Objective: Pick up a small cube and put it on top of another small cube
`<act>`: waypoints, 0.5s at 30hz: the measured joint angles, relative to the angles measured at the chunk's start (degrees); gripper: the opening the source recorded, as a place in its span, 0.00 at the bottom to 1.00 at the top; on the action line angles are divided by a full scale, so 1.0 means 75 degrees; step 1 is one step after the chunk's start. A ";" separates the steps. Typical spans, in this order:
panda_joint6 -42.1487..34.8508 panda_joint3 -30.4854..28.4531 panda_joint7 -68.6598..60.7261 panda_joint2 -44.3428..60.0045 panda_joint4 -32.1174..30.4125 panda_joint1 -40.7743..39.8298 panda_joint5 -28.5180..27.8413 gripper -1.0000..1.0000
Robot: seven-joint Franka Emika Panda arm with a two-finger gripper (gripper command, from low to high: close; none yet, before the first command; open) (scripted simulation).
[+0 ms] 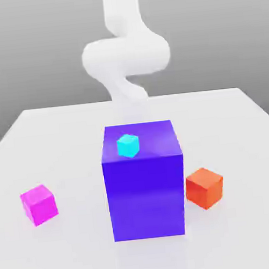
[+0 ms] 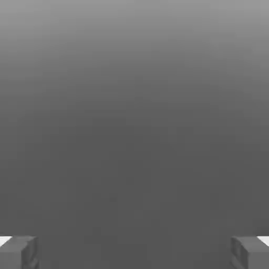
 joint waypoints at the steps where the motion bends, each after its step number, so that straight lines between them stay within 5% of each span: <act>1: 0.0092 0.0096 0.0353 0.0149 -0.0097 -0.0229 -0.0054 0.50; 15: 0.0911 0.0688 0.3426 0.1419 -0.1036 -0.2140 -0.0513 0.50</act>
